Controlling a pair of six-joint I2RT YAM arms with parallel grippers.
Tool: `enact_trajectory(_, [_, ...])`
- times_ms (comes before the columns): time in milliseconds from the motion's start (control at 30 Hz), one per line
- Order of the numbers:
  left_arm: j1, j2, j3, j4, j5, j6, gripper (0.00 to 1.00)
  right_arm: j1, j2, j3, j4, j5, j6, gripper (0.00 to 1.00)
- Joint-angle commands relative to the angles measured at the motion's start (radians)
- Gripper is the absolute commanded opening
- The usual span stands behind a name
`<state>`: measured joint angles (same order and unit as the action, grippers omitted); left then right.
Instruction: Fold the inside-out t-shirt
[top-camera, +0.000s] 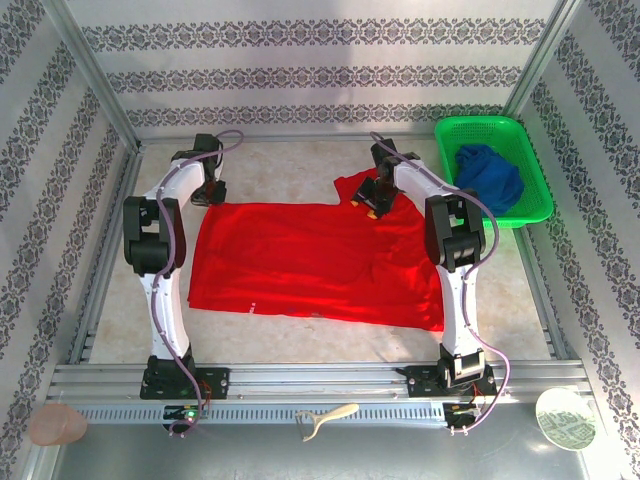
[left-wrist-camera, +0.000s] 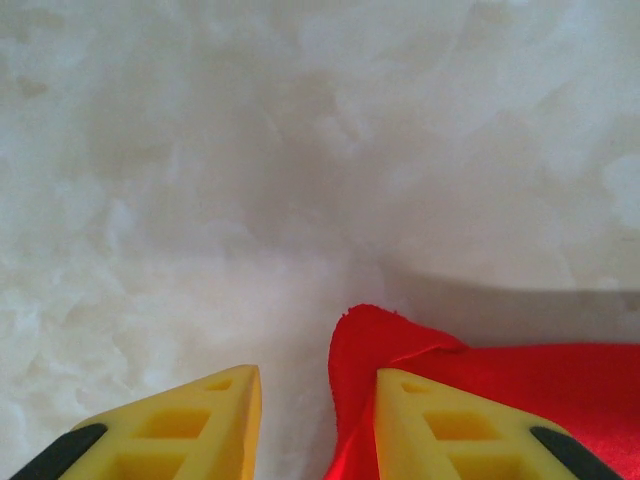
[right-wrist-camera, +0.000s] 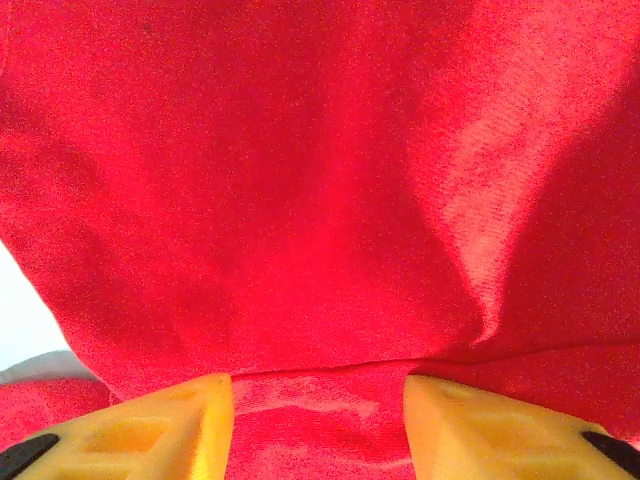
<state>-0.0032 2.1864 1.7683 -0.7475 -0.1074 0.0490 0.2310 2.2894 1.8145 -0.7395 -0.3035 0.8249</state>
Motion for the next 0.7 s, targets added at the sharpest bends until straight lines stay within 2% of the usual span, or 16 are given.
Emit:
enact_trajectory(0, [-0.021,0.04,0.036,0.007,0.009,0.018,0.34,-0.006,-0.002,-0.04,-0.027,0.027,0.034,0.5])
enact_trajectory(133, [-0.027,0.062,0.041,0.011,0.011,0.015,0.33,-0.007,-0.001,-0.051,-0.035,0.033,0.044,0.5])
enact_trajectory(300, [-0.027,0.083,0.054,0.013,0.016,0.006,0.24,-0.008,0.009,-0.057,-0.062,0.046,0.064,0.5])
enact_trajectory(533, [-0.027,0.069,0.068,0.008,0.038,-0.011,0.01,-0.019,0.029,-0.077,-0.143,0.081,0.133,0.5])
enact_trajectory(667, [-0.024,0.036,0.075,-0.004,0.097,-0.057,0.0,-0.036,0.025,-0.134,-0.155,0.088,0.199,0.5])
